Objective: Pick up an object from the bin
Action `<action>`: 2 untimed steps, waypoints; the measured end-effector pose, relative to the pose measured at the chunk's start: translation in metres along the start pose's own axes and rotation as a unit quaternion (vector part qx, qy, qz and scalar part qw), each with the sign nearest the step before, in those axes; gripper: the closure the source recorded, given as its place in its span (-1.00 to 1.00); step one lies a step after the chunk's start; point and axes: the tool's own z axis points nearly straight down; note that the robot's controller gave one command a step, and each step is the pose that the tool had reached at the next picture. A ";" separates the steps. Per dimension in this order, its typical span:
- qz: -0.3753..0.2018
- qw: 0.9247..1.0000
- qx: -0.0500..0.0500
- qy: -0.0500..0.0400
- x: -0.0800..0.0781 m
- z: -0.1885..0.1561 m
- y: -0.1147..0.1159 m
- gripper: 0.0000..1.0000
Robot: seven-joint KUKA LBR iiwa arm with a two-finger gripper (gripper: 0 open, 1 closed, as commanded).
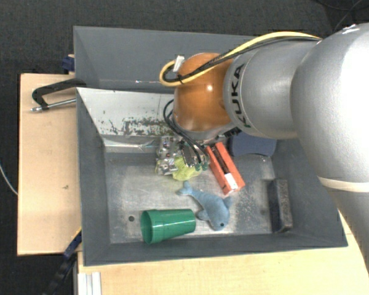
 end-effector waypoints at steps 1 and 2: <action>-0.009 1.000 0.000 0.006 0.008 -0.049 -0.005 1.00; -0.019 1.000 0.000 0.002 -0.001 -0.091 -0.006 1.00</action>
Offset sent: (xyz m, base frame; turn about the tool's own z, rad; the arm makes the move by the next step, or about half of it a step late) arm 0.0009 -0.0076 0.0915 -0.0397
